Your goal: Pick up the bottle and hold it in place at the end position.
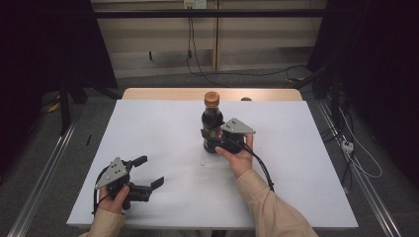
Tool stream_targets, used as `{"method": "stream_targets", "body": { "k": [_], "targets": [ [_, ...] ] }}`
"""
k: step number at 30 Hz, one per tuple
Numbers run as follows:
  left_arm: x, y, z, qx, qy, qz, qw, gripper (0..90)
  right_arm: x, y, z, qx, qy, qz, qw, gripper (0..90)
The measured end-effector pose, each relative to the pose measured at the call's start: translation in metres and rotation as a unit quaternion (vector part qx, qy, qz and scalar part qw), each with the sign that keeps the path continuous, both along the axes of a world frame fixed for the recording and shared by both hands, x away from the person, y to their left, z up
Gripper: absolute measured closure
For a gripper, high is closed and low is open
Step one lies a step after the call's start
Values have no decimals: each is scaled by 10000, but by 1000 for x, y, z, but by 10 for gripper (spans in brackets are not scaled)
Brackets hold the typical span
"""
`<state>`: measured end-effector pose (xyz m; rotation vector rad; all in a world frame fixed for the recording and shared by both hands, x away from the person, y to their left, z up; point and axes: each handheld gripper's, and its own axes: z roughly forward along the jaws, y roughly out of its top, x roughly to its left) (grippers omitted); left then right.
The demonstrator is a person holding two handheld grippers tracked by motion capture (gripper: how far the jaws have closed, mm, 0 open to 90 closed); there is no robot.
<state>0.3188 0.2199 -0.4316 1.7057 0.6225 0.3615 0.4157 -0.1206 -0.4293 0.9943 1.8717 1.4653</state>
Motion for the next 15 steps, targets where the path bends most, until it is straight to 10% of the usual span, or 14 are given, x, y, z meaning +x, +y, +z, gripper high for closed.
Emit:
{"method": "stream_targets", "body": {
  "k": [15],
  "targets": [
    [0,-1,-1,26,32,3,10000,33,-3,-2,1,-20,112,-28,9999,296]
  ]
}}
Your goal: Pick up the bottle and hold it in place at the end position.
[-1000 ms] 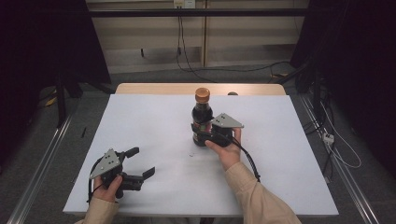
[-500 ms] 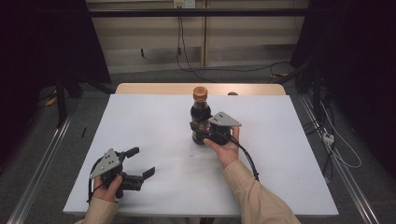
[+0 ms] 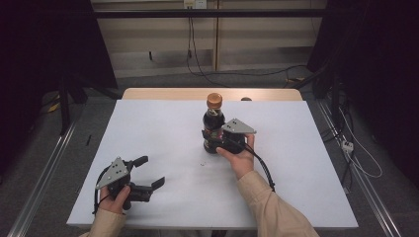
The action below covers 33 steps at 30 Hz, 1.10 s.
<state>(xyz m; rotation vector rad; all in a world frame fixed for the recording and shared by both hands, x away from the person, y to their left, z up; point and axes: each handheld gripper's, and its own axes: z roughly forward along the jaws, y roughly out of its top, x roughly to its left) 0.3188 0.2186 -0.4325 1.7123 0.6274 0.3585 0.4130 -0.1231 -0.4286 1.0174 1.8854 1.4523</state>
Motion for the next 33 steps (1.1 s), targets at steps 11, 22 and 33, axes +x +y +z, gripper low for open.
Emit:
{"method": "stream_targets", "body": {
  "k": [11,22,33],
  "targets": [
    [3,-5,2,-43,38,-10,10000,31,0,-1,0,-7,18,15,10000,295],
    [10,-15,14,-143,1,-86,9999,31,1,-1,1,-21,45,68,10000,297],
    [17,-22,25,-143,24,-151,9998,31,3,-5,2,-60,95,267,9996,299]
  ]
}}
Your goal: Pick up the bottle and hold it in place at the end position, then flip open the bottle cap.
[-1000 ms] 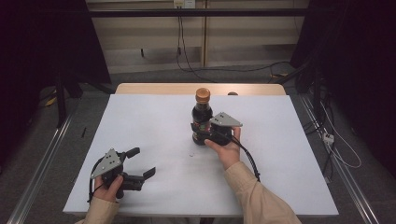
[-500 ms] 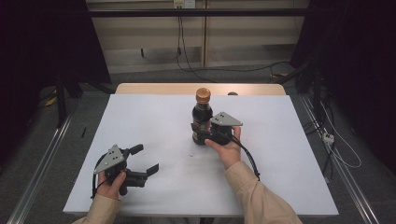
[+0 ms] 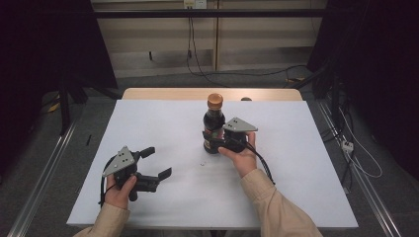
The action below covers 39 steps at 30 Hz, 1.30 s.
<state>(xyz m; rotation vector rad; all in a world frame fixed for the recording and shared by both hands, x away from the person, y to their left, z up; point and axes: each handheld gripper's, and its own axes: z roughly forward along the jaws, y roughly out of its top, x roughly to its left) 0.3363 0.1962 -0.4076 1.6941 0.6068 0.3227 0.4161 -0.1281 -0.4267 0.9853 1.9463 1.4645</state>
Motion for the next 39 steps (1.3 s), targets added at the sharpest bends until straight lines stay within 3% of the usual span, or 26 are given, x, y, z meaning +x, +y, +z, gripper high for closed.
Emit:
{"method": "stream_targets", "body": {
  "k": [7,11,22,39],
  "targets": [
    [11,-10,9,-29,97,-65,9999,29,1,0,-1,31,-15,3,10000,298],
    [17,-17,16,-71,111,-237,9996,23,0,0,-1,39,-26,14,10000,298],
    [32,-36,33,32,184,-416,9990,23,1,-1,-1,47,-21,29,10000,298],
    [57,-57,54,96,275,-466,9985,51,1,-1,-2,75,-4,22,10000,296]
  ]
}}
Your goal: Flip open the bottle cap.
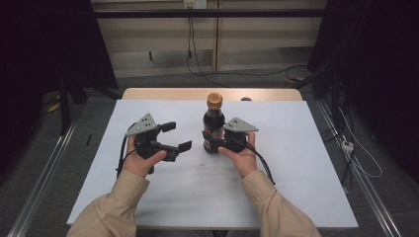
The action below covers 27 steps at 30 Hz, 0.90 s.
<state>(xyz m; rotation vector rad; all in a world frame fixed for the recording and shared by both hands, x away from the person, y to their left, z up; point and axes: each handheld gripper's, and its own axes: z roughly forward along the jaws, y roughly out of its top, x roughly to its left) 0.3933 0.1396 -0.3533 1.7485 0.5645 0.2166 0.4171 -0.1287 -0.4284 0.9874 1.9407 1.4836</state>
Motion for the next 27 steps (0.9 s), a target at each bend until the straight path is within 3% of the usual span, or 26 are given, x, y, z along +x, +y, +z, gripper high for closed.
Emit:
{"method": "stream_targets", "body": {
  "k": [10,16,24,27],
  "targets": [
    [16,-10,11,-22,-7,-64,10000,115,-1,0,0,0,18,-21,10000,296],
    [24,-17,20,109,2,-192,9998,232,0,0,0,0,21,-15,10000,296],
    [30,-25,30,287,-86,-183,9994,344,0,0,0,9,49,-20,10000,295],
    [34,-25,30,249,-45,-173,9995,416,0,0,0,21,40,-33,10000,295]
  ]
}}
